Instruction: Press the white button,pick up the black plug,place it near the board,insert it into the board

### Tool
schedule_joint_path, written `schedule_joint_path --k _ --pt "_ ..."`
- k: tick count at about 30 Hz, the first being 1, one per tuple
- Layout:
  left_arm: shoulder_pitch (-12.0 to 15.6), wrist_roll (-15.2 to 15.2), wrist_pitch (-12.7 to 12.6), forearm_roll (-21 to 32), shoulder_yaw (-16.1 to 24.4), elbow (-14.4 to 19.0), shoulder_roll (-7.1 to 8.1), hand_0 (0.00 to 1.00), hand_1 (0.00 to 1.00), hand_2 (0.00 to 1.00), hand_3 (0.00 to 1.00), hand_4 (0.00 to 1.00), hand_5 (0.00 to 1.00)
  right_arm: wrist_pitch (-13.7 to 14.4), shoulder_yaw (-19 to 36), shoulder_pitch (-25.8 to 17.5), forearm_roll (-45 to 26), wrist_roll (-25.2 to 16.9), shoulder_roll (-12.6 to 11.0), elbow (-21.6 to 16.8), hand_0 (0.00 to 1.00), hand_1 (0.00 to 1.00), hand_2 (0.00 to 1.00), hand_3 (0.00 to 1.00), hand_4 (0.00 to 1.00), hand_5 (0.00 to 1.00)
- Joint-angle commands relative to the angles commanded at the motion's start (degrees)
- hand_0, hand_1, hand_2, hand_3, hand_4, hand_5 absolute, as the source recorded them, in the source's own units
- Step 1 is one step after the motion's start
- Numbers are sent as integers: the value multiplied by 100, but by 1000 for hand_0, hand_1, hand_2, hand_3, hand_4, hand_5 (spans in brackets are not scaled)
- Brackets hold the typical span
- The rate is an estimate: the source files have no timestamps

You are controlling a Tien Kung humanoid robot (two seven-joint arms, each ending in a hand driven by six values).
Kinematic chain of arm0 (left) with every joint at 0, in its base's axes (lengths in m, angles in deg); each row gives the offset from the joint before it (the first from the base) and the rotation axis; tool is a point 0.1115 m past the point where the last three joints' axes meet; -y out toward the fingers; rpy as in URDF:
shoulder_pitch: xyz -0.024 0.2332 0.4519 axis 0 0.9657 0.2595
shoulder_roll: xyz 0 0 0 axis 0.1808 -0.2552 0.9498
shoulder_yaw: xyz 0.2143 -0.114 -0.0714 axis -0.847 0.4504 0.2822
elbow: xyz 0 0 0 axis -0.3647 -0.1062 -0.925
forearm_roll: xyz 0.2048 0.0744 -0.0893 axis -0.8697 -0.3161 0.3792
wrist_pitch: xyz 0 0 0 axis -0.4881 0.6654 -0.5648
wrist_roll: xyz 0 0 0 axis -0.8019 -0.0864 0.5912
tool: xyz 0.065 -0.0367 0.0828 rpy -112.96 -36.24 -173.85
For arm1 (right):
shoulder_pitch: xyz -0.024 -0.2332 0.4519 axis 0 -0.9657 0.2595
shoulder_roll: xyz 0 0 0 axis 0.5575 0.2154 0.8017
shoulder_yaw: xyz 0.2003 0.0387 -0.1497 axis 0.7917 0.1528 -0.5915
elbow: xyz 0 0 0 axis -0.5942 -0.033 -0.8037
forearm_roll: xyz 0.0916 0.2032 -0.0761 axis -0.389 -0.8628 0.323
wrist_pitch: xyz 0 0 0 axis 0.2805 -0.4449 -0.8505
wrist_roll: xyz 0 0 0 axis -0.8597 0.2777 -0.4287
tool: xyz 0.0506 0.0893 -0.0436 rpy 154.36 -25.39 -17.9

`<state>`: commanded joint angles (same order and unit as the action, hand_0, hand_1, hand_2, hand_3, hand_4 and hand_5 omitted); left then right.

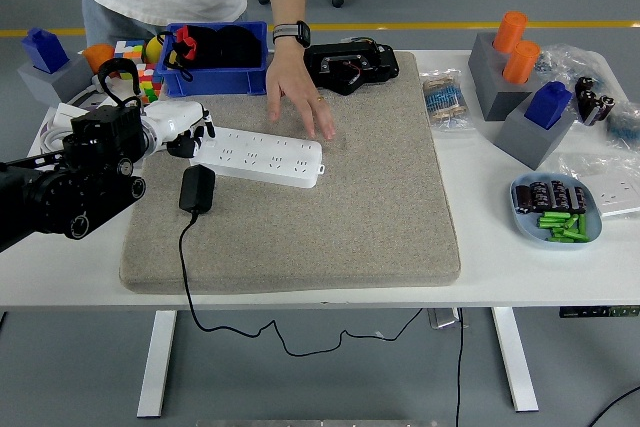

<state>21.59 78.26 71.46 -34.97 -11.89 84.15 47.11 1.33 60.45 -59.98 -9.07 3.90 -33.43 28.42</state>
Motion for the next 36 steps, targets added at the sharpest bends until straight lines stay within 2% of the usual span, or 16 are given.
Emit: schedule_joint_path --k 9,23,29,33,36 --pt "-80 -23 26 106 -342 -136 -76 48 2 108 652 2 2 -2 -19 3 -5 3 -5 2 716 685 677 625 672 388" --pt "-75 -20 32 133 -499 -140 -95 48 2 109 651 2 2 0 -46 2 -13 0 -2 1 716 685 677 625 673 389" --pt "-67 -34 6 -17 -225 -20 -15 48 2 110 650 2 2 2 -35 -3 -12 -1 5 1 716 685 677 625 673 389" --pt "-13 -25 -20 -288 234 235 121 56 4 115 650 2 2 3 -32 -12 -10 -3 5 -2 716 685 677 625 673 389" --pt "90 31 -28 -540 661 555 266 56 4 115 650 2 2 1 -32 -24 -3 0 10 3 716 685 677 625 673 389"
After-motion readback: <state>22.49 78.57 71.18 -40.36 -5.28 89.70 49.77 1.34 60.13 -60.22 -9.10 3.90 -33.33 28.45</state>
